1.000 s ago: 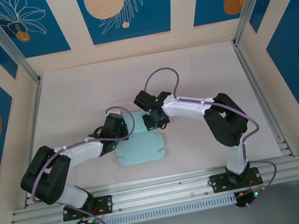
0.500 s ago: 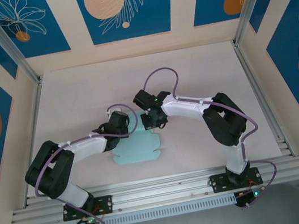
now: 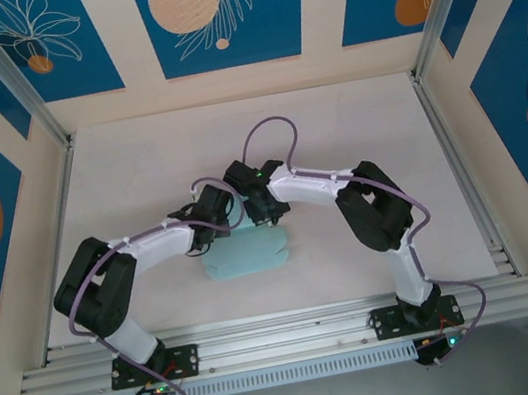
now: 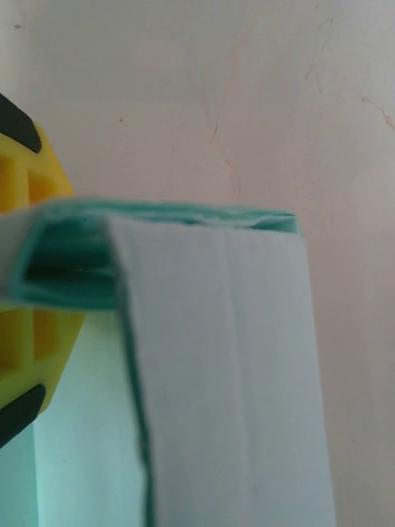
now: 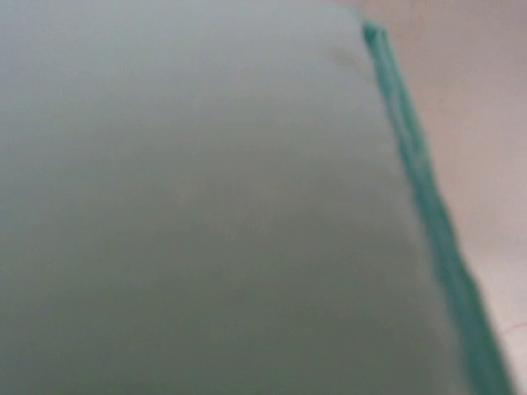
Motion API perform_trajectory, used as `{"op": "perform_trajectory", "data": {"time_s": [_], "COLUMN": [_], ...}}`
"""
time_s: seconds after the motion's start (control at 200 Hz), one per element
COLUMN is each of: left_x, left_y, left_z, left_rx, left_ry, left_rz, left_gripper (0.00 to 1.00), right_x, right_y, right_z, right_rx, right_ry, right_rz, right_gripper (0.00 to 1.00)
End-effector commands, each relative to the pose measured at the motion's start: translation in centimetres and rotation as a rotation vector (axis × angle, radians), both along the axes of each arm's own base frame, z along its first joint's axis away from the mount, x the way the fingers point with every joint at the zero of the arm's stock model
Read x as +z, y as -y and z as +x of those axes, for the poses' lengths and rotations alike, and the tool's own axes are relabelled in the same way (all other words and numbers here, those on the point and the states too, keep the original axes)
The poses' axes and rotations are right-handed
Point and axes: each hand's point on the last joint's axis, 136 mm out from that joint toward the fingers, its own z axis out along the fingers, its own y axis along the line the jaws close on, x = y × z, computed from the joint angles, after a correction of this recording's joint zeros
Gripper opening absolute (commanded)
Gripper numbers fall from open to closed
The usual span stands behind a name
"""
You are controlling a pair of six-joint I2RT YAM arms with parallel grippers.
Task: Fold the paper box
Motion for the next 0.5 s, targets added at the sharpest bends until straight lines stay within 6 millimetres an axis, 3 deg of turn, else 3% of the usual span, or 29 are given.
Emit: {"op": "perform_trajectory", "data": {"time_s": [0.0,0.165,0.225,0.33,0.435,0.495], "left_x": [-2.5,-2.5,-2.4,-1.8,-0.7,0.3], "left_y": [-3.1,-3.2,-3.0,-1.9,-0.8,-0.5], "left_z": [-2.8,-2.6,-2.4,-1.8,-1.4,-1.3], "left_rx": [0.0,0.02,0.024,0.017,0.008,0.008], "left_ry": [-0.149,-0.146,-0.14,-0.118,-0.089,-0.066], "left_rz": [0.148,0.134,0.12,0.056,-0.013,-0.044], "left_gripper": [0.0,0.0,0.0,0.0,0.25,0.31], "right_x": [-0.8,-0.5,-0.6,-1.0,-0.9,-0.8], "right_y": [4.4,7.1,7.2,6.1,5.1,4.6], "right_z": [0.5,0.9,0.7,0.2,-0.1,-0.2], "right_rx": [-0.041,-0.08,-0.078,-0.057,-0.049,-0.04], "right_ry": [0.042,0.076,0.071,0.055,0.045,0.038], "right_rz": [-0.271,-0.467,-0.474,-0.404,-0.356,-0.338], "right_gripper": [0.15,0.09,0.0,0.0,0.0,0.0]}}
